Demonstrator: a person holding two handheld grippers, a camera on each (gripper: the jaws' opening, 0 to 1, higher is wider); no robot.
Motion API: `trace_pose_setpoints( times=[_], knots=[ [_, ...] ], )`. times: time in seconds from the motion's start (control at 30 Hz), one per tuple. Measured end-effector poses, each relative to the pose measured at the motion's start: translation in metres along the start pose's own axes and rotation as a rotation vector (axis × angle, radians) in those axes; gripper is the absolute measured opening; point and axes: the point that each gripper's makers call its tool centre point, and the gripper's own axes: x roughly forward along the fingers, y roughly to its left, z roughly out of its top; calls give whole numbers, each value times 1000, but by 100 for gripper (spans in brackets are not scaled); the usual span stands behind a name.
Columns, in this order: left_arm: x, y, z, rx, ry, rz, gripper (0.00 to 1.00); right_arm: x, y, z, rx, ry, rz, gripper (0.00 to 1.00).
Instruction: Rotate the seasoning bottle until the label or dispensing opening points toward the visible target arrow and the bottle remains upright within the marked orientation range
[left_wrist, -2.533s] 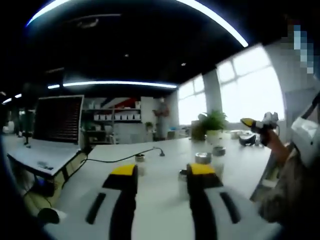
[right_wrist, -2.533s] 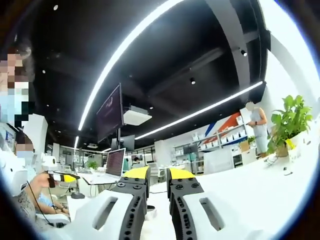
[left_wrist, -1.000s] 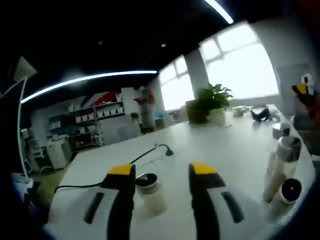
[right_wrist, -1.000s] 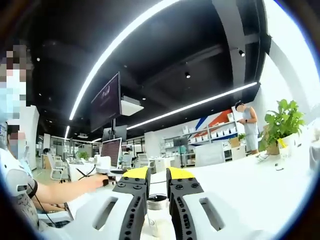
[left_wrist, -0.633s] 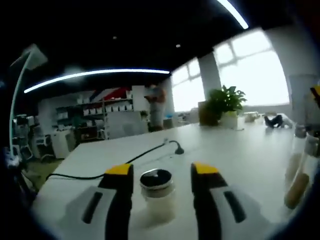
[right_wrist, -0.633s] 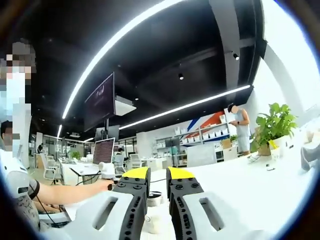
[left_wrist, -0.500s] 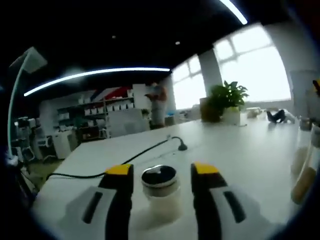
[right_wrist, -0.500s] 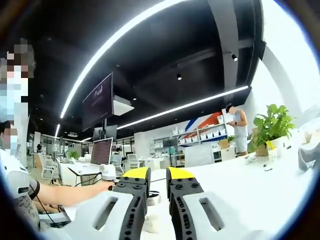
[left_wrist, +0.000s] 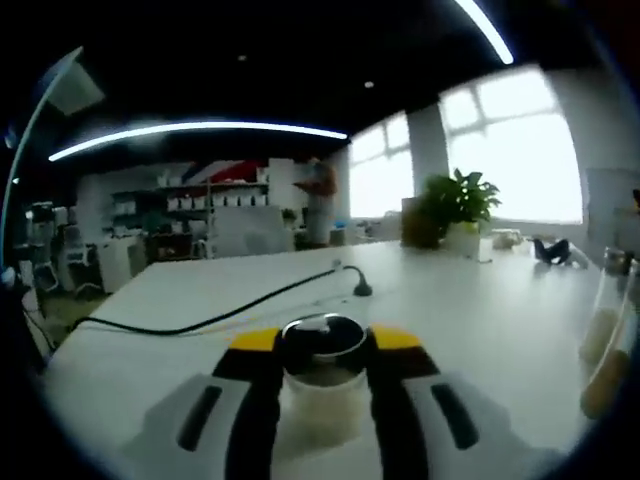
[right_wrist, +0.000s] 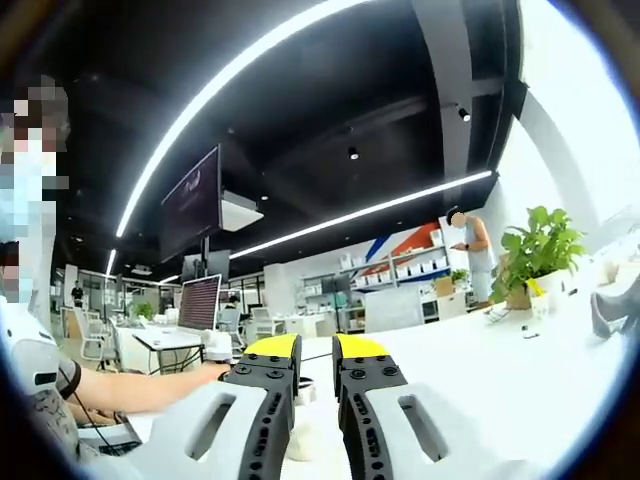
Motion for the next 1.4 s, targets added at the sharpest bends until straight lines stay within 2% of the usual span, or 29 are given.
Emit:
trace_pose_setpoints(
  times=[0.17,0.37,0.63,0.7,0.77,0.9,1.03,1.17,1.3,1.4],
  knots=[
    [-4,5,0,22,3,40,33,-1,-3,-1,6,0,-6,11],
    [-9,-5,1,15,26,30,33,0,-6,-2,10,1,-7,11],
    [-36,-10,31,19,5,3,33,2,0,4,20,-31,18,11],
    [-49,-14,40,37,-6,-5,33,0,0,5,25,-40,23,11],
    [-64,-17,50,49,-42,-1,33,-2,-2,5,34,-52,23,10],
    [-92,-24,56,65,-58,-4,33,-7,-7,7,63,-72,24,10],
    [-119,-32,57,67,-66,-7,33,-12,-7,6,73,-84,26,10],
    [-150,-54,53,64,-69,-56,33,-15,-6,2,109,-105,31,10],
    [-177,-67,48,89,-77,-77,33,-14,-2,-2,126,-103,47,10],
    [-195,-75,43,71,-79,-99,33,-14,2,-3,126,-97,57,10]
  ],
)
